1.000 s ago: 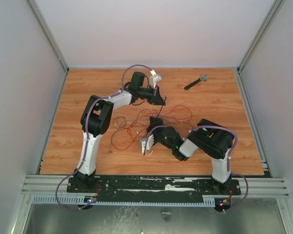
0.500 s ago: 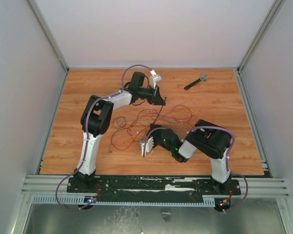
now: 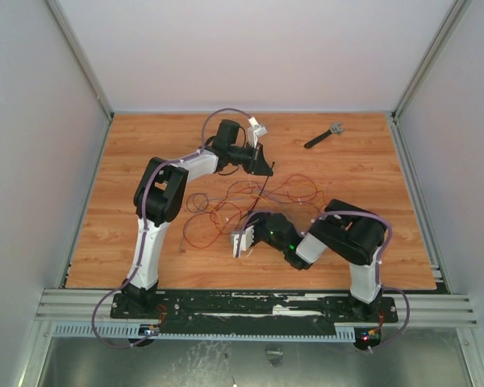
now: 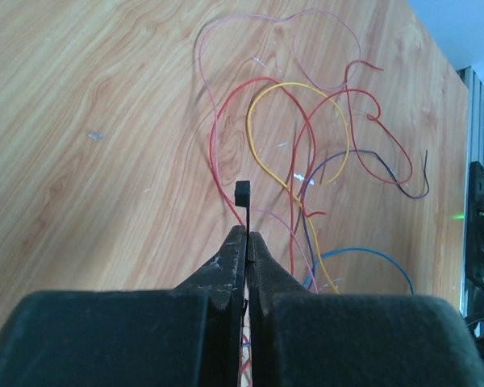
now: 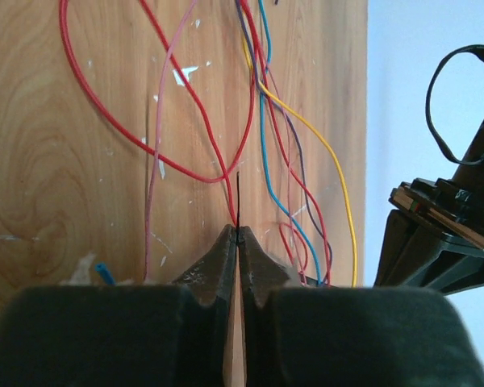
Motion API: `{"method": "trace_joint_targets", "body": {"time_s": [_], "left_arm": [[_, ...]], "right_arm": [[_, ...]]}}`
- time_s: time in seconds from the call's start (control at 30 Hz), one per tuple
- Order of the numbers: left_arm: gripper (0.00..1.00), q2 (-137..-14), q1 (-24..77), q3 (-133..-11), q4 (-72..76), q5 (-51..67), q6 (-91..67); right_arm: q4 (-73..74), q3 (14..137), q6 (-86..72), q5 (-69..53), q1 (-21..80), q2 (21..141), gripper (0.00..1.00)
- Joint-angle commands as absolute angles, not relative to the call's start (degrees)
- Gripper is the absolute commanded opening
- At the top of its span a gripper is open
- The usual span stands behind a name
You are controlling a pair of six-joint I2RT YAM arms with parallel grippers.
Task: Zip-tie the wires
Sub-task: Tie the cable at the center of the board.
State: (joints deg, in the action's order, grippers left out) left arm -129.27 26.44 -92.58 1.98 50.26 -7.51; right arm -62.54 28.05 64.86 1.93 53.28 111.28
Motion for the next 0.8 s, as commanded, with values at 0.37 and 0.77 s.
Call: {"method": "trace_joint_targets", "body": {"time_s": [0.37,0.77], "left_arm": [[0.0,-126.74,27.41,-92.56,1.32,50.52,-3.29],[0.0,-119.58,27.4,-83.38,12.34,47.94,-3.02]], "right_arm": [[-30.86,37.33,30.87,-18.9,43.97,94.44,0.0],[-39.3,31.69,7.18,-34.12,33.82,86.85,0.0]]}}
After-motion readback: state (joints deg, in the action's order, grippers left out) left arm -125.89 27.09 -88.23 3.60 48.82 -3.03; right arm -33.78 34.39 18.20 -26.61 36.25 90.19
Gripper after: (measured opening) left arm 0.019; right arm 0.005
